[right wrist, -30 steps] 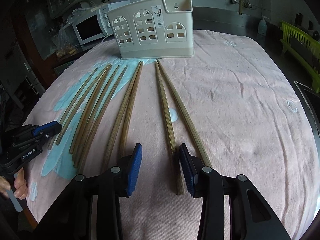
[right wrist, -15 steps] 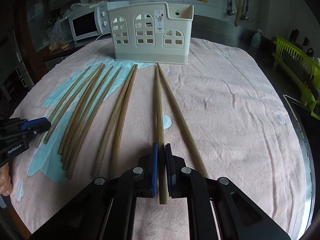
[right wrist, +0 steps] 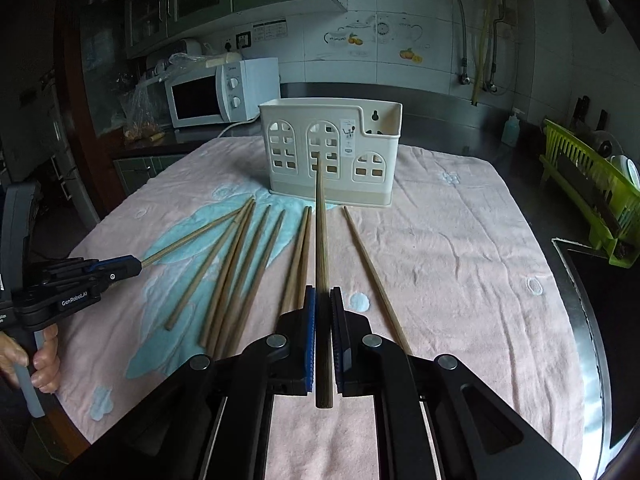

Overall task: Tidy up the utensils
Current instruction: 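Lift the held chopsticks with both tools and carry them toward the white caddy, then lower the left tool's chopstick into the caddy and open the left tool, then lower the right tool's chopstick into the caddy and open the right tool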

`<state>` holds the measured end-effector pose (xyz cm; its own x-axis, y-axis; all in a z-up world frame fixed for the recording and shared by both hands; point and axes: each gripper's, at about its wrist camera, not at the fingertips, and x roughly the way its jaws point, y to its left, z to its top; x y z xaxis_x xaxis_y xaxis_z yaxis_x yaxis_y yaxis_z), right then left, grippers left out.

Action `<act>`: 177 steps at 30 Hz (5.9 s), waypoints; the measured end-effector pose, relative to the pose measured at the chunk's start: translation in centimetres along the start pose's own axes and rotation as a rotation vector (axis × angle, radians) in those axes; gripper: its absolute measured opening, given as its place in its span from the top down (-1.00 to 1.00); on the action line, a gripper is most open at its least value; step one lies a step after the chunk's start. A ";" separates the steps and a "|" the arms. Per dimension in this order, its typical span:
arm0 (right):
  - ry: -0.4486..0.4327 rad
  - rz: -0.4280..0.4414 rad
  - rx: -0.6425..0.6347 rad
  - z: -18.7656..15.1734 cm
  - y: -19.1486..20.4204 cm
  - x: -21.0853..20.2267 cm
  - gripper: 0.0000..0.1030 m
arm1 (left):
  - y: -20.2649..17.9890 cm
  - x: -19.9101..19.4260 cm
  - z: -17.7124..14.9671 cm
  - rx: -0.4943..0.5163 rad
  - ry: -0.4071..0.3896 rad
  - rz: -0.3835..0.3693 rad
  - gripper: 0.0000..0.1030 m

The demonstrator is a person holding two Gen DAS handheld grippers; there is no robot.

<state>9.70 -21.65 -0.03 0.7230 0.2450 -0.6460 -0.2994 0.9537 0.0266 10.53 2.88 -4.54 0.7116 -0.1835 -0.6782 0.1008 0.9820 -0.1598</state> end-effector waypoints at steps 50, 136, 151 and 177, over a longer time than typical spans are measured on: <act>-0.088 0.020 0.067 2.6 0.3 -1.4 0.86 | -1.0 -4.4 6.4 0.088 -0.191 -0.050 0.89; -0.071 -0.053 -0.089 20.9 -7.1 5.5 0.86 | -5.4 6.0 27.8 0.098 -0.345 -0.085 0.88; -0.073 -0.047 -0.075 20.8 -7.3 5.3 0.86 | -8.8 5.6 20.6 0.191 -0.344 -0.339 0.88; -0.091 0.012 -0.041 20.3 -8.4 4.4 0.86 | -11.4 13.1 21.1 0.215 -0.169 -0.238 0.87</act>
<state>28.08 -25.07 12.40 0.7721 0.2732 -0.5737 -0.3323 0.9432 0.0019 33.41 -9.74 3.49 0.7538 -0.4158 -0.5088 0.4087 0.9030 -0.1323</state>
